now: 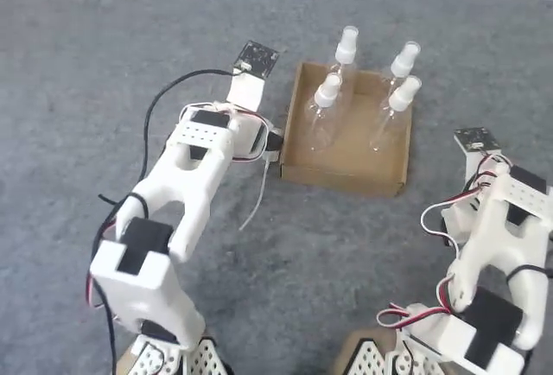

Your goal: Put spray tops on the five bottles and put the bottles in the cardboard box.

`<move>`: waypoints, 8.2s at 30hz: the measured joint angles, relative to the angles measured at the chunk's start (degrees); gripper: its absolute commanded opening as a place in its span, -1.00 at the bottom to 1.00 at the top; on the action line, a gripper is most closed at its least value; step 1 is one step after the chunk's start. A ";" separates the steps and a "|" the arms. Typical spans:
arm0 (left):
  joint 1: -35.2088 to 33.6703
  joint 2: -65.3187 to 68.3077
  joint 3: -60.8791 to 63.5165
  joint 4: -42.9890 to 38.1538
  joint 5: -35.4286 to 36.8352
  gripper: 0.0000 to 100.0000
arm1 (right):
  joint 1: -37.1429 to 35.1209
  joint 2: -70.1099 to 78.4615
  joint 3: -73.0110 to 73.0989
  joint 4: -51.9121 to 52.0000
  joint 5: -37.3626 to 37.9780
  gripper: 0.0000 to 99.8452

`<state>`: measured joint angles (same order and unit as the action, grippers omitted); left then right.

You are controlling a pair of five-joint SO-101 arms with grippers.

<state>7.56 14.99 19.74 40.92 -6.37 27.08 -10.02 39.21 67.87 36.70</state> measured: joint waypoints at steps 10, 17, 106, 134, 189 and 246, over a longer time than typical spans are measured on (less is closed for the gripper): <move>-1.49 7.30 -4.22 0.09 0.00 -0.53 | 0.00 0.00 0.00 0.00 0.00 -0.40; -3.69 7.30 -6.07 2.37 0.00 -0.54 | 0.00 0.00 0.00 0.00 0.00 -0.40; -0.62 -26.64 30.51 13.71 -0.09 -0.98 | 0.00 0.00 0.00 0.00 0.00 -0.40; -0.79 -53.45 36.40 18.64 4.92 -0.98 | -6.59 7.21 -27.34 8.79 -4.66 -0.46; -0.79 -53.71 37.36 17.23 5.19 -0.98 | -16.70 -27.78 -28.57 32.53 -7.21 -0.99; -10.81 -71.12 4.13 13.10 21.98 -0.98 | -79.12 -41.93 27.87 -43.16 -17.85 -0.99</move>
<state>-3.25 -56.13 23.87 54.02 15.60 -52.04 -51.96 67.08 24.70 18.86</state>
